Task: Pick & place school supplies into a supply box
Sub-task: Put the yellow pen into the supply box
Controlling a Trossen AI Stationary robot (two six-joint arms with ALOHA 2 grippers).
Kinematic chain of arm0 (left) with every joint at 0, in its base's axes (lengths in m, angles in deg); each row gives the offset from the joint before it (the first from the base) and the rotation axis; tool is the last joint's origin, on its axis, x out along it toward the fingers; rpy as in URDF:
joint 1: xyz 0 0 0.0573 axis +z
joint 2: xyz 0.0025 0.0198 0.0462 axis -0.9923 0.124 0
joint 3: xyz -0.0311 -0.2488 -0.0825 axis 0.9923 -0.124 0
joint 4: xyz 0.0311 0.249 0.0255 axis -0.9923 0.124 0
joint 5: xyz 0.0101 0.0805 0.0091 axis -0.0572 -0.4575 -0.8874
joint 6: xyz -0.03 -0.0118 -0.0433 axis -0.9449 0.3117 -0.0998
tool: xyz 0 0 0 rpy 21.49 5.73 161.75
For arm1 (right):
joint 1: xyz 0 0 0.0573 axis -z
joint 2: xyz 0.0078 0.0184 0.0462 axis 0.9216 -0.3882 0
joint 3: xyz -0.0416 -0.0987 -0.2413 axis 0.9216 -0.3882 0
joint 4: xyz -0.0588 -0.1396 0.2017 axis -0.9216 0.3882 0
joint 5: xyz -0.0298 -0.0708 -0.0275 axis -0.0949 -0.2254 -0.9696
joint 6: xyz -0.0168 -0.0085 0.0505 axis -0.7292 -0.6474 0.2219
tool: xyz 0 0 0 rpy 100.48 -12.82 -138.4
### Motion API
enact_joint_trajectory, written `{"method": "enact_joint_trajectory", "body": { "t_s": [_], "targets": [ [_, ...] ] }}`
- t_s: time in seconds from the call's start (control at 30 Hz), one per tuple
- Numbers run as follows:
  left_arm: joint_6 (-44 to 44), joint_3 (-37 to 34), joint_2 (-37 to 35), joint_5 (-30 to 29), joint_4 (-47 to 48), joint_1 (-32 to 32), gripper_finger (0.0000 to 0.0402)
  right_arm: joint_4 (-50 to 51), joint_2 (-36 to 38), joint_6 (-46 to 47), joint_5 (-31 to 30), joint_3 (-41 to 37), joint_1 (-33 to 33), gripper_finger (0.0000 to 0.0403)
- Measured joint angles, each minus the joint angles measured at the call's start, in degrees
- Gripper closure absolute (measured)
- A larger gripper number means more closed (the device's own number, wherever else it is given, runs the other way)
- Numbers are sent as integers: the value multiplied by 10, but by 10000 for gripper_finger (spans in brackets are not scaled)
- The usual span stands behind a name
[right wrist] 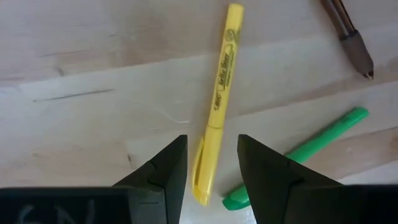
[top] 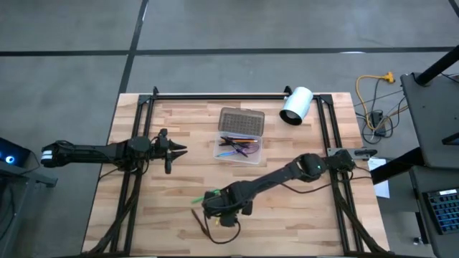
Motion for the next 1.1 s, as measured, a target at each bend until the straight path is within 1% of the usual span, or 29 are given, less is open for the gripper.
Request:
{"method": "enact_joint_trajectory", "body": {
  "t_s": [0.2,0.47,1.1],
  "targets": [
    [0,0,0,0,0,0,332,-11,-1,0,0,-3,5,268],
    [0,0,0,0,0,0,332,-25,-21,-3,-1,2,5,268],
    [0,0,0,0,0,0,332,-35,-21,-8,-1,3,5,268]
  ]
}}
